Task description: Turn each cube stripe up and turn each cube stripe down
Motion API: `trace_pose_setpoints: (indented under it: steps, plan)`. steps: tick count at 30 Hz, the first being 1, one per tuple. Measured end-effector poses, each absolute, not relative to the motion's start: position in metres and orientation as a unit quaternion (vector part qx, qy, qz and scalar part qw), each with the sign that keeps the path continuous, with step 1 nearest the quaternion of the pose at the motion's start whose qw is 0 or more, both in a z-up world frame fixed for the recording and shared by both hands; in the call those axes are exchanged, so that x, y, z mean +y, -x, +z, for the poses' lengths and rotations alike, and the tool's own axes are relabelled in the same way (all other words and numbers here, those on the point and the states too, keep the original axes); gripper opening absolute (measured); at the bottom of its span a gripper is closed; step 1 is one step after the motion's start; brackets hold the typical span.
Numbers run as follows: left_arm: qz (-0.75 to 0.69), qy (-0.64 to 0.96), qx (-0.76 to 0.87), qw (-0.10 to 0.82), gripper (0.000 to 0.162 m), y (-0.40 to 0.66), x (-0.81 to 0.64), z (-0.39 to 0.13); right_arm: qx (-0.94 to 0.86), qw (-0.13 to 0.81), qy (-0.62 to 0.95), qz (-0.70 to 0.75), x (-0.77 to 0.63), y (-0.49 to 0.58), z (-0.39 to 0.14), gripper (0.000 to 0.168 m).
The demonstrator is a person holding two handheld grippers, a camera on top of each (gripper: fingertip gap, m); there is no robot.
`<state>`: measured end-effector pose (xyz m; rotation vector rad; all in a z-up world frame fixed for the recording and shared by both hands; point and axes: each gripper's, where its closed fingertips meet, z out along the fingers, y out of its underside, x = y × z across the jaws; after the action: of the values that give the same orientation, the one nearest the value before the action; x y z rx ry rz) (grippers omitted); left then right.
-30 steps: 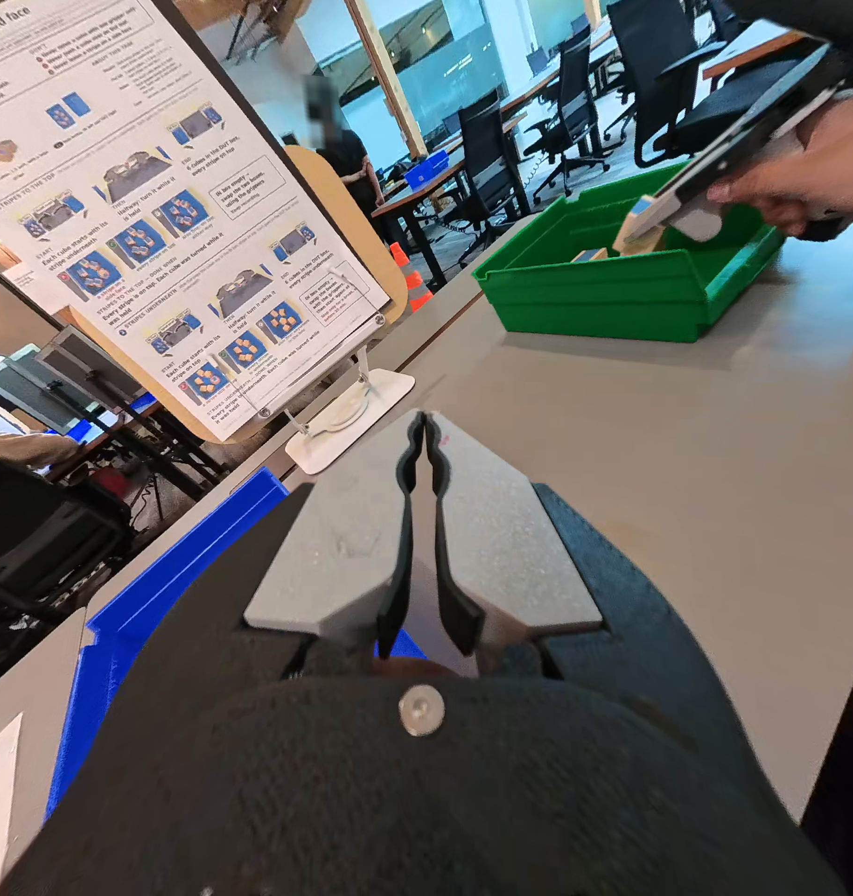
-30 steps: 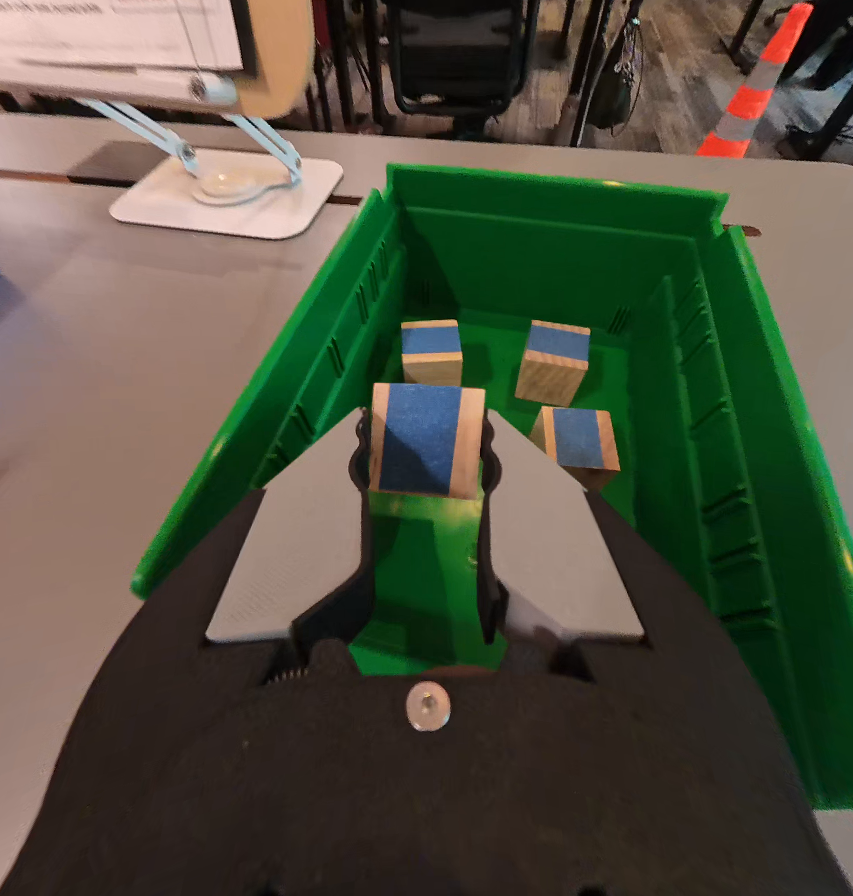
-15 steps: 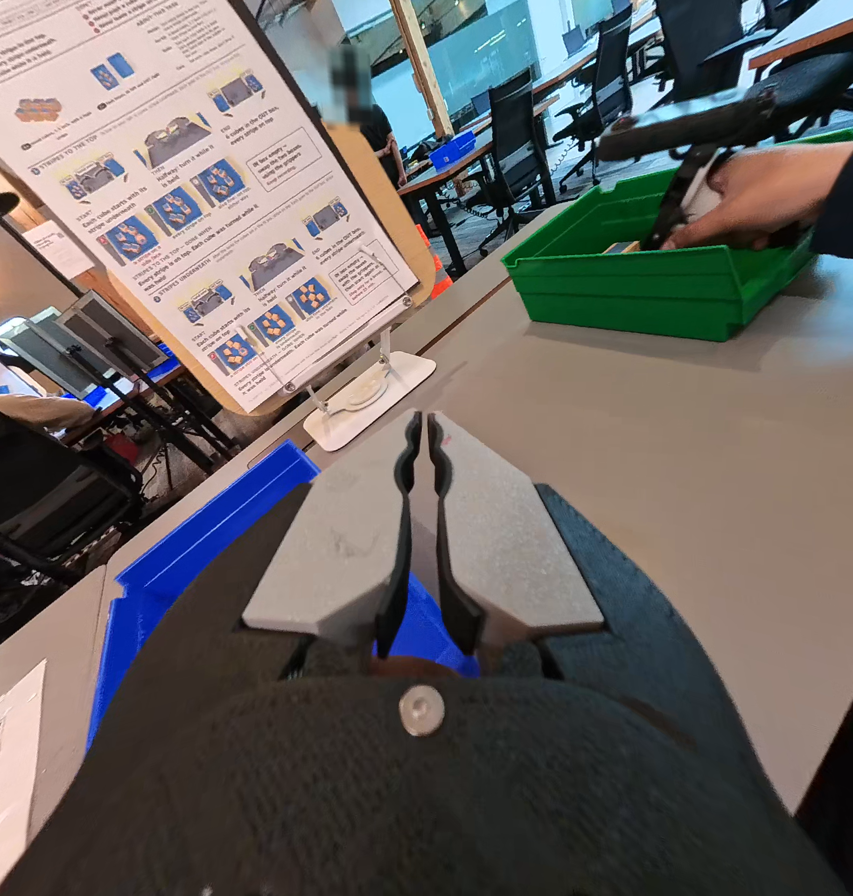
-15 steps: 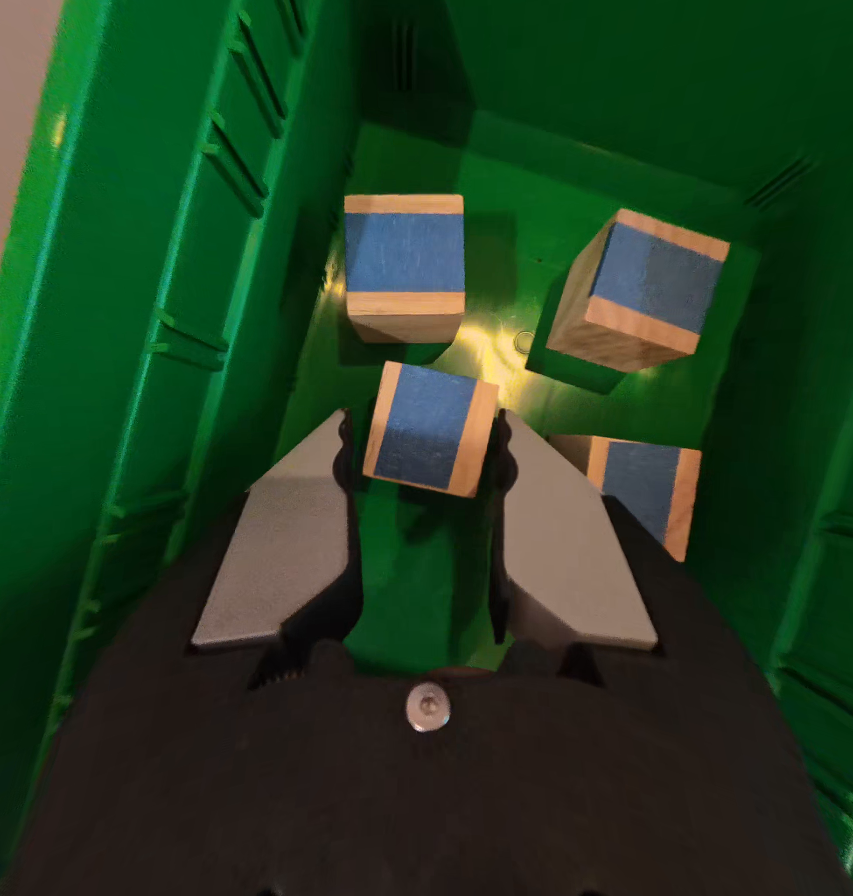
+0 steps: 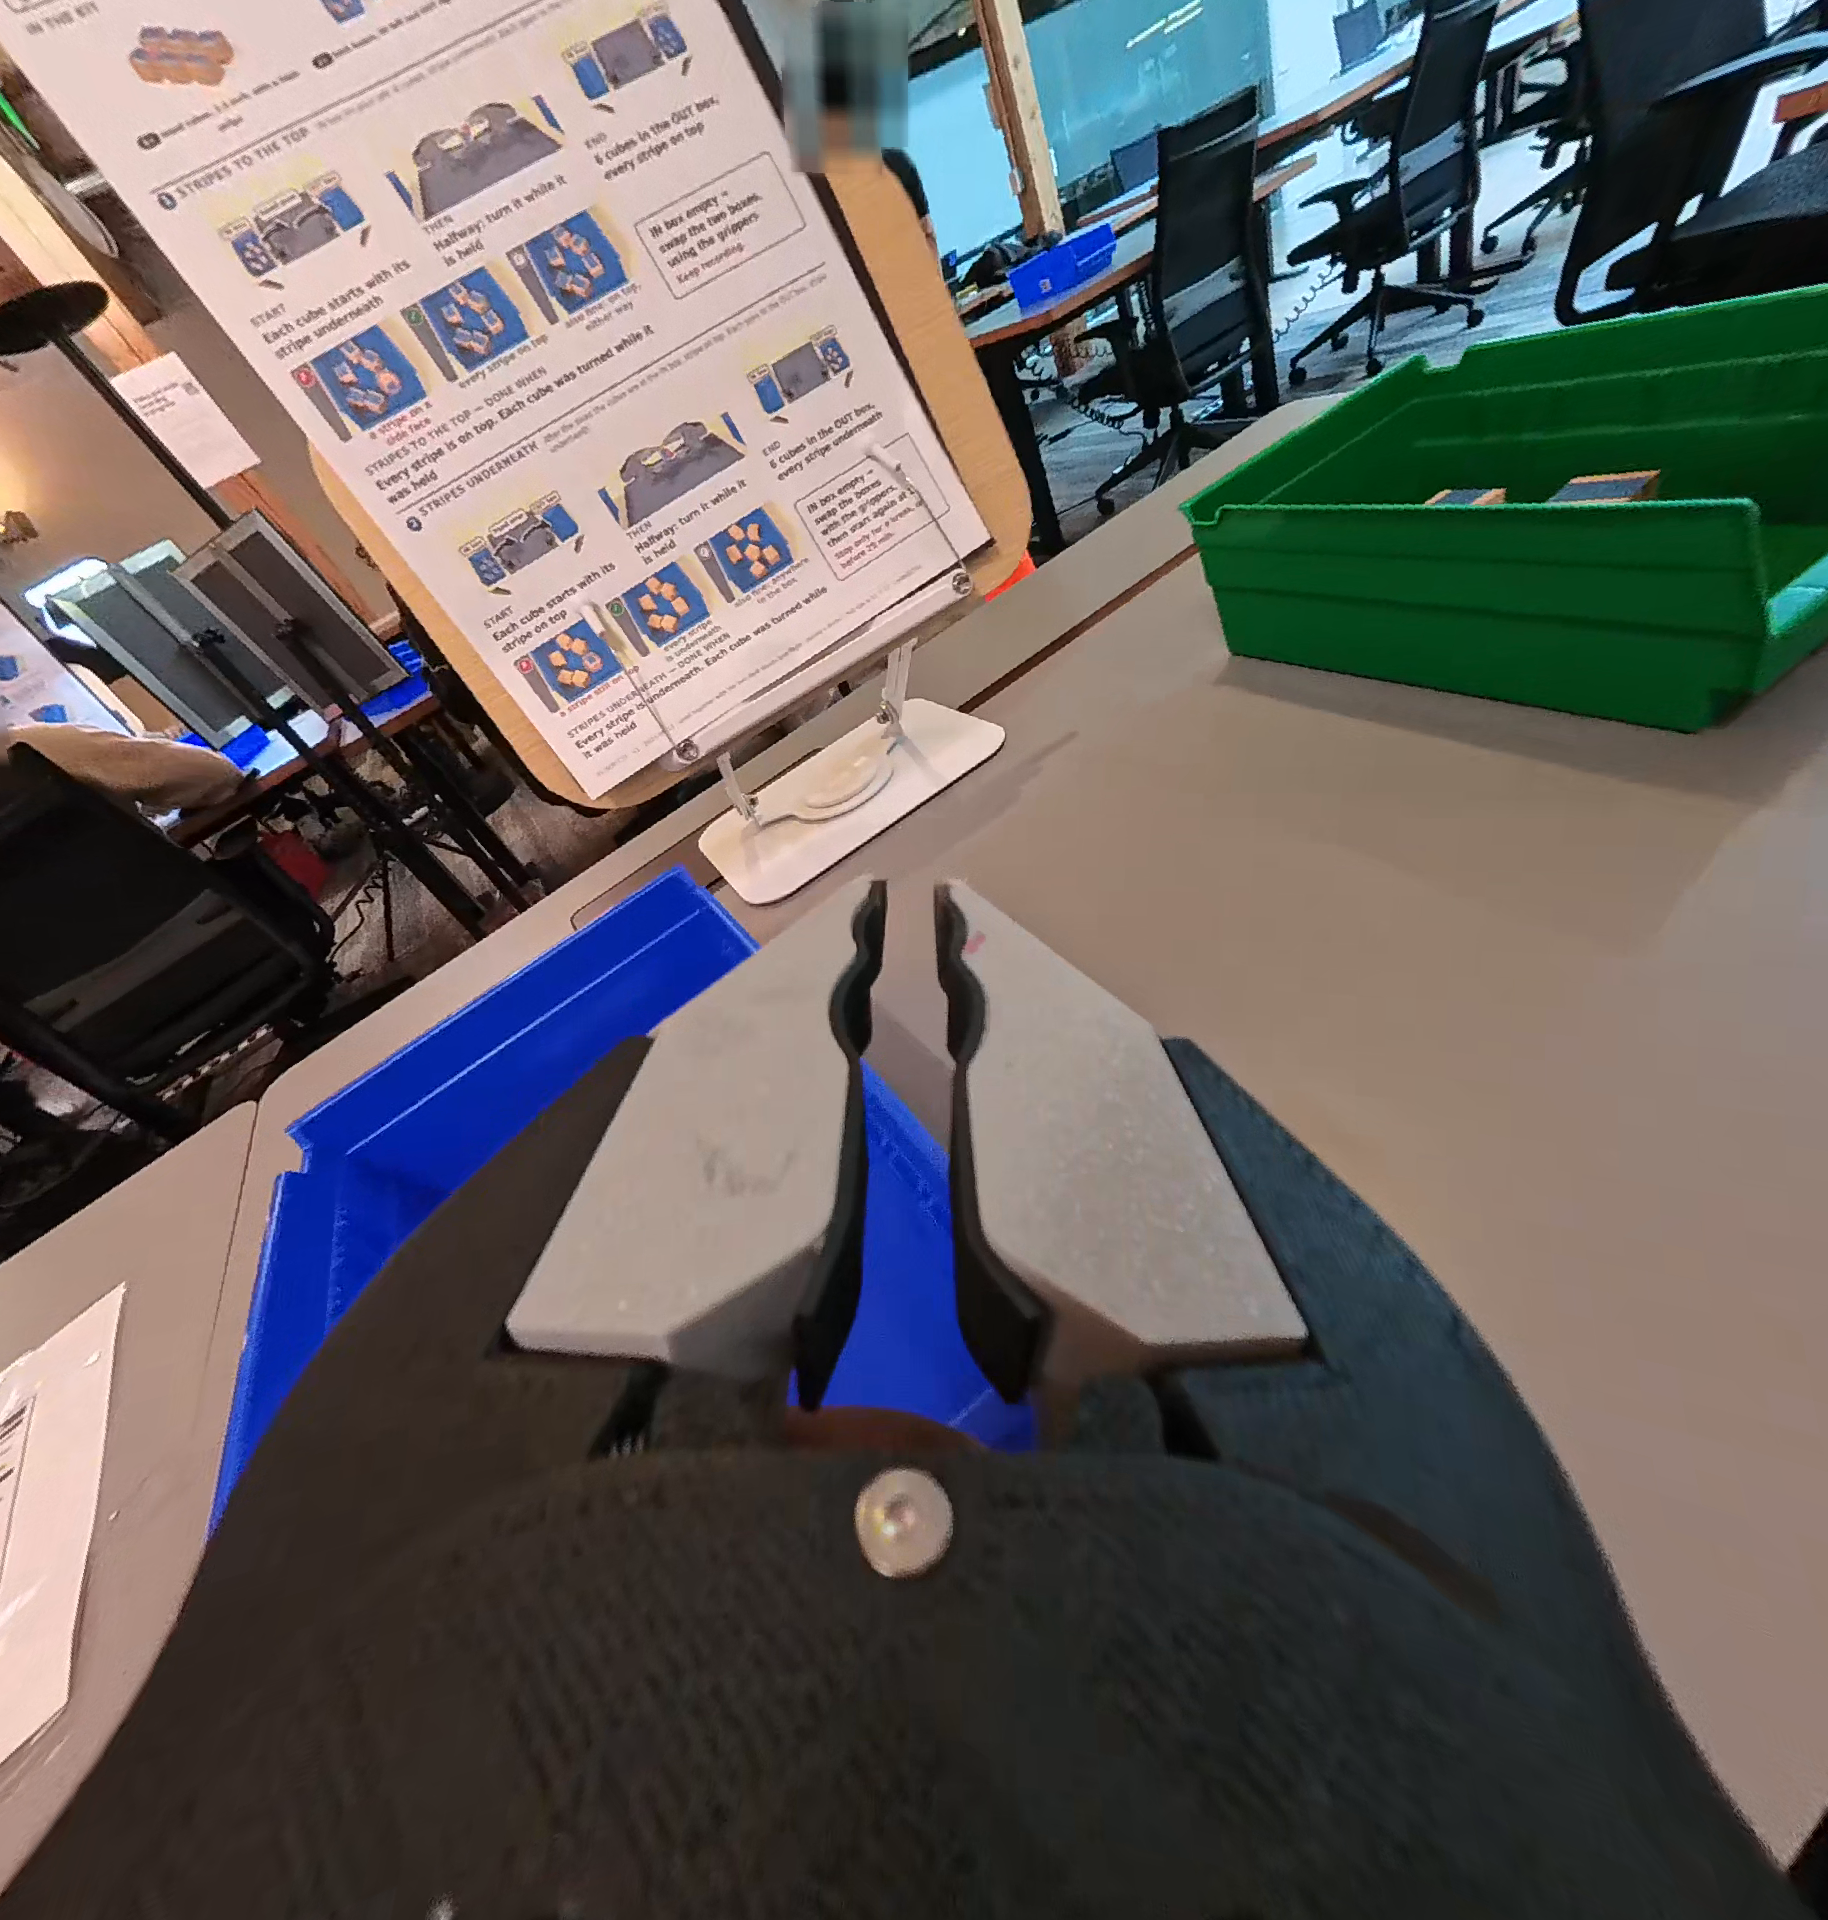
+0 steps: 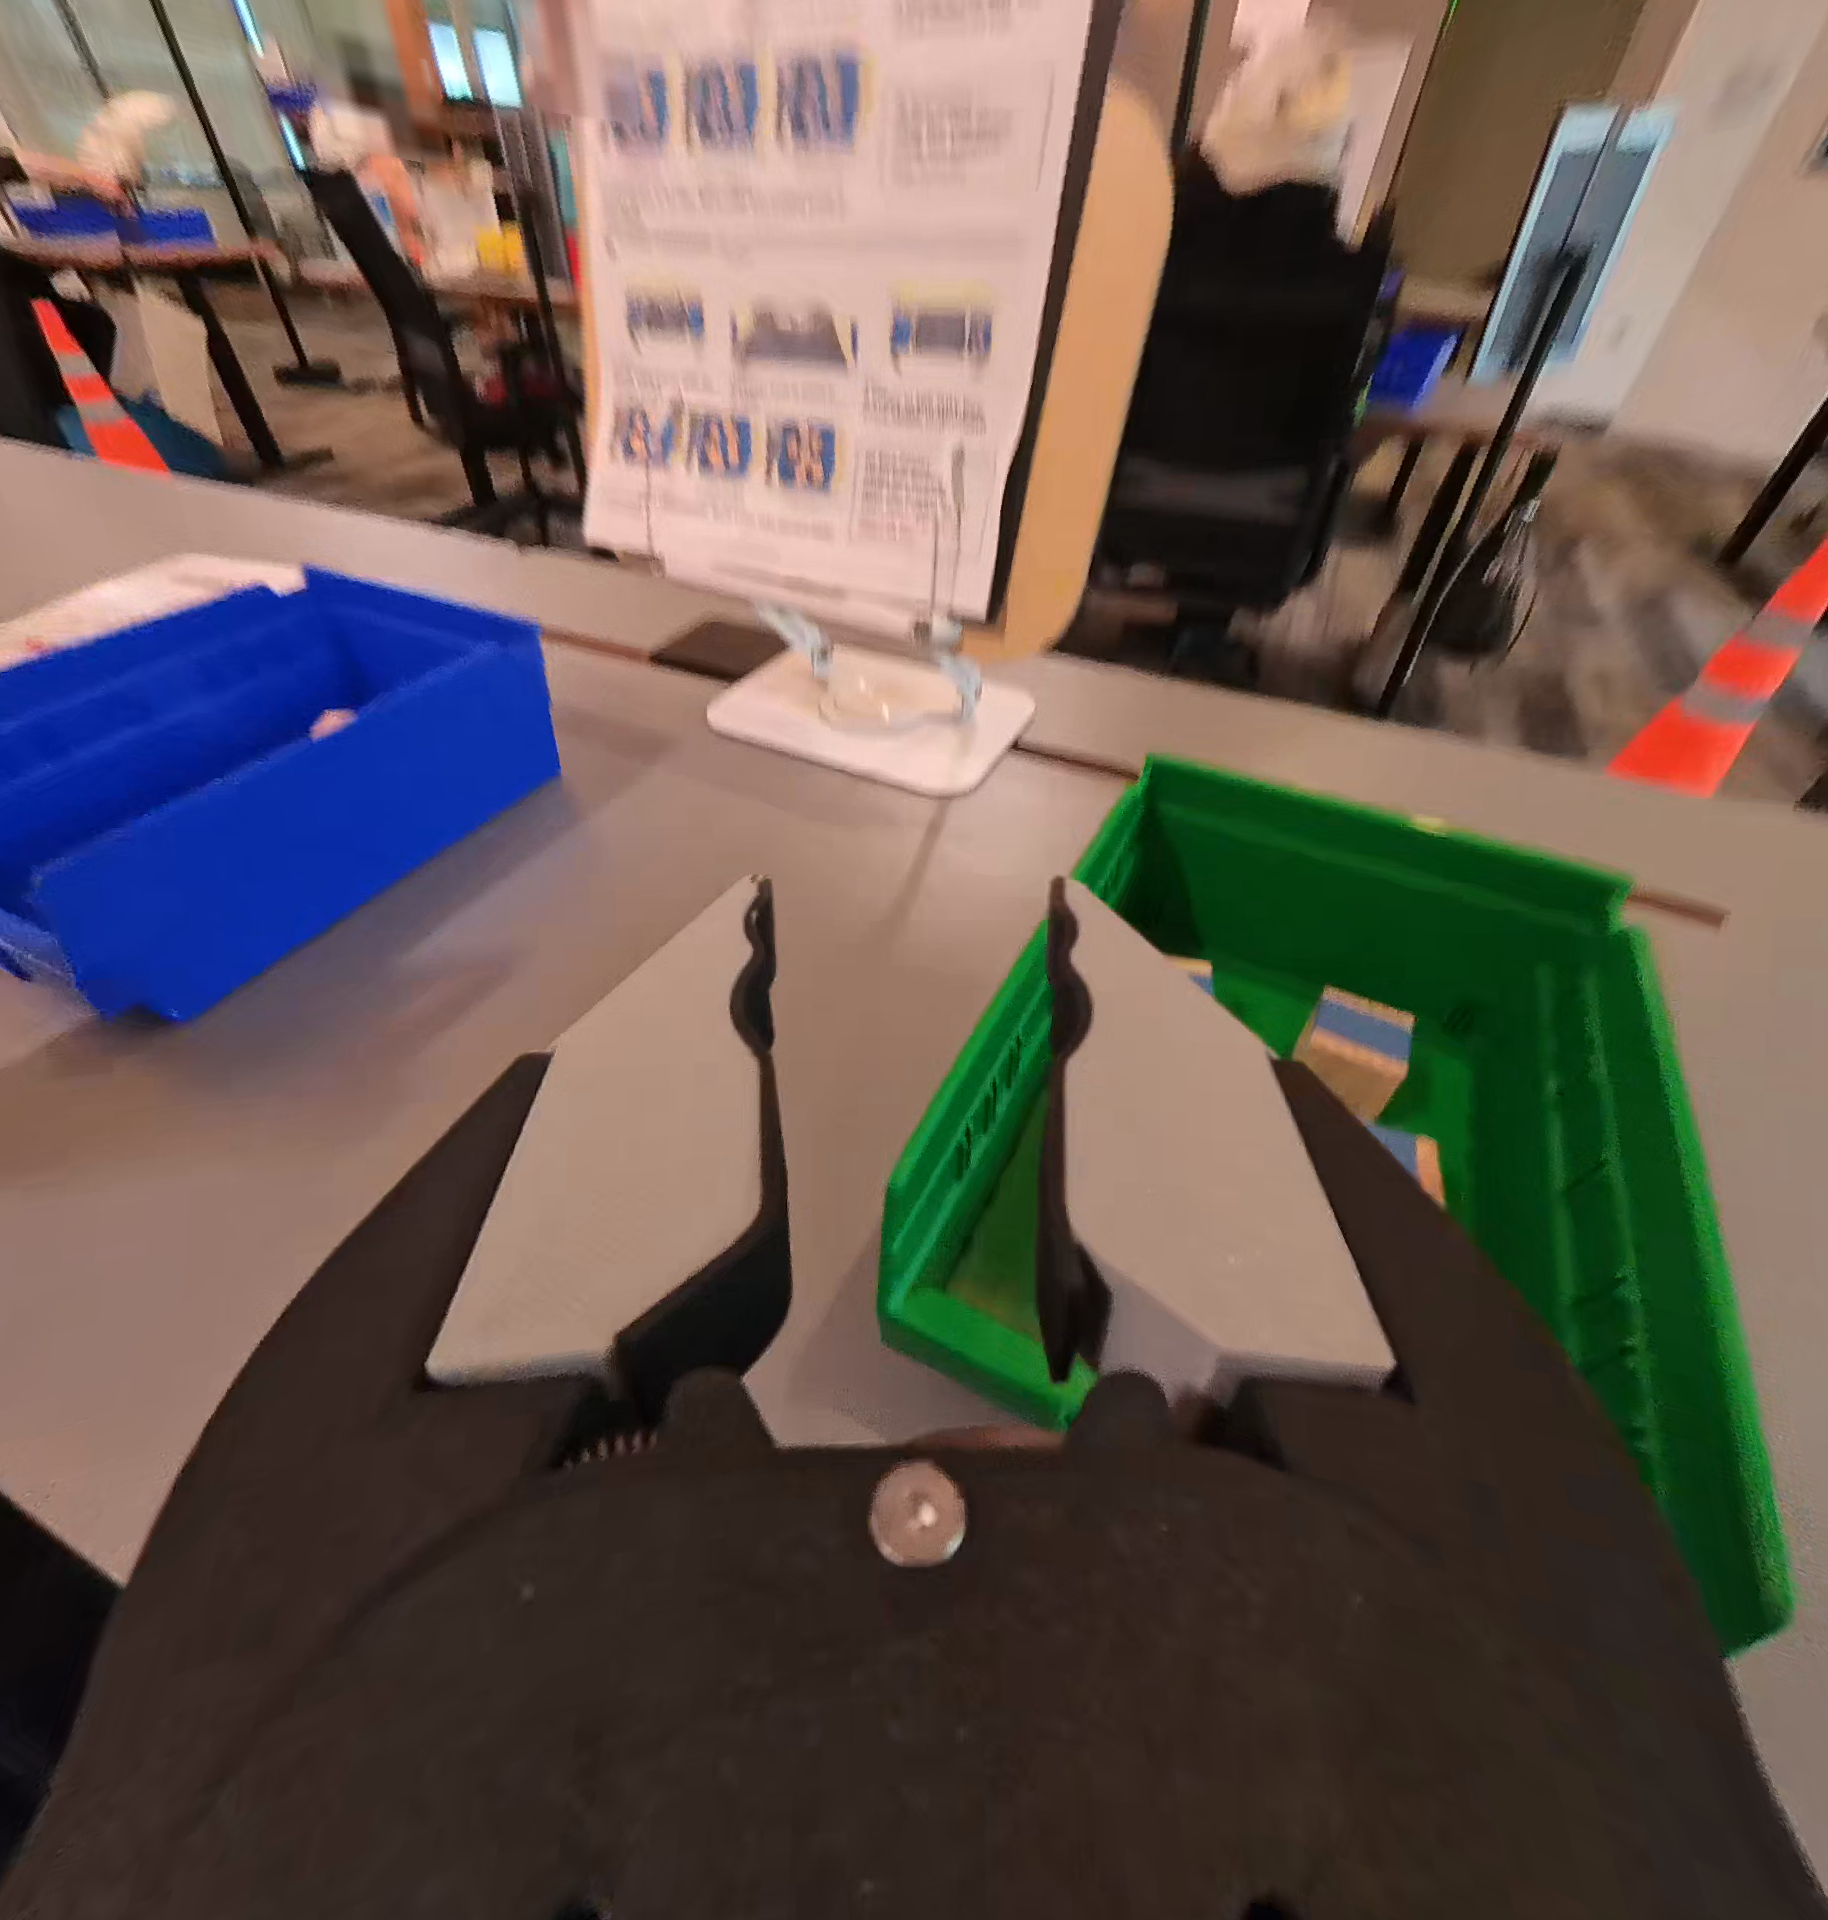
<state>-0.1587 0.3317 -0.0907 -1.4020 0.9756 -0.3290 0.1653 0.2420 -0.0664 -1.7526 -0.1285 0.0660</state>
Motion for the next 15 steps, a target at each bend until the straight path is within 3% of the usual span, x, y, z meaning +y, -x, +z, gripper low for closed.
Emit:
trace_pose_setpoints:
  steps: [15]
  plan:
    - [-0.140, 0.634, 0.389, 0.654, 0.008, 0.179, 0.353, -0.092, -0.125, 0.696, 0.705, 0.052, 0.222, -0.115, -0.026, 0.055]
